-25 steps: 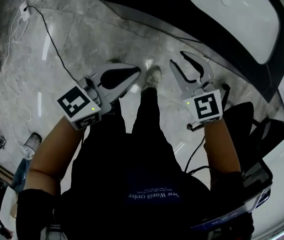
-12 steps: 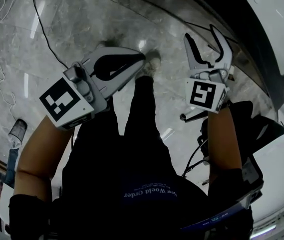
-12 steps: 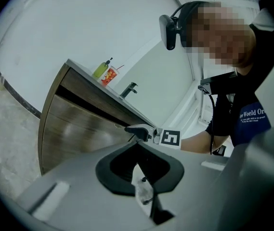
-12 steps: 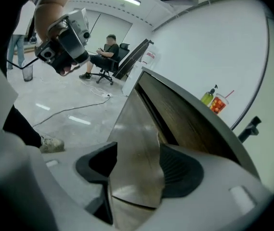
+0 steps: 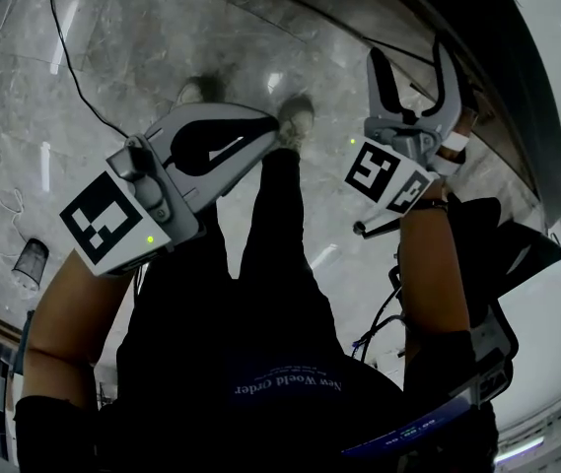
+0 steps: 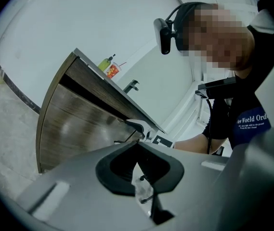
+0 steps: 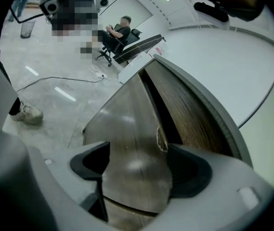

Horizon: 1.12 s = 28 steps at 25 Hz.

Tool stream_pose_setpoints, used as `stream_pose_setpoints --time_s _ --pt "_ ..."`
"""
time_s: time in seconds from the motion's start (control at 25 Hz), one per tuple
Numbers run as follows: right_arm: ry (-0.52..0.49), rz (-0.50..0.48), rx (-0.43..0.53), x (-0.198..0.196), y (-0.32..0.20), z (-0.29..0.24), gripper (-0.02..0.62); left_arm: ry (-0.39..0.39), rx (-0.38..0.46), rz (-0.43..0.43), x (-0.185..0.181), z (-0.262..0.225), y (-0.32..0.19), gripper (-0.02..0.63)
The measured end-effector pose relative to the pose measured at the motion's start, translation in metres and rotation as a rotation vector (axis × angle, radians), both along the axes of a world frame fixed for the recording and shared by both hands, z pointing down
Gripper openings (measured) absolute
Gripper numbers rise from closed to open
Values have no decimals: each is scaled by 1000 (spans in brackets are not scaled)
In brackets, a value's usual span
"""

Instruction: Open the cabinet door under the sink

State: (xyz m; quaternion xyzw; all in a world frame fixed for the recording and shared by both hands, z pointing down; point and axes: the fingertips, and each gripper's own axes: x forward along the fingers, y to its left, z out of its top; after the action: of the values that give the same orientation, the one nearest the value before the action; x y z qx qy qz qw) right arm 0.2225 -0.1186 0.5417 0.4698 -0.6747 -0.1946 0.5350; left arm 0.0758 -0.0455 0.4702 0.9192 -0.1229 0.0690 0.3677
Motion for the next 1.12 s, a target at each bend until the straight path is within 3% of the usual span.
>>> stream_pose_setpoints --time_s 0.16,0.72,0.84,1.12 --pt "86 19 27 -2 -1 5 414 6 -14 13 1 2 2 3" --pt "168 53 52 2 -14 12 443 2 -49 33 -1 10 4 3" --pt "135 21 -22 -5 -9 13 443 4 -57 27 -5 15 -1 3" --pt "-41 -9 -320 -11 15 -9 427 19 -47 35 5 -5 -4 3"
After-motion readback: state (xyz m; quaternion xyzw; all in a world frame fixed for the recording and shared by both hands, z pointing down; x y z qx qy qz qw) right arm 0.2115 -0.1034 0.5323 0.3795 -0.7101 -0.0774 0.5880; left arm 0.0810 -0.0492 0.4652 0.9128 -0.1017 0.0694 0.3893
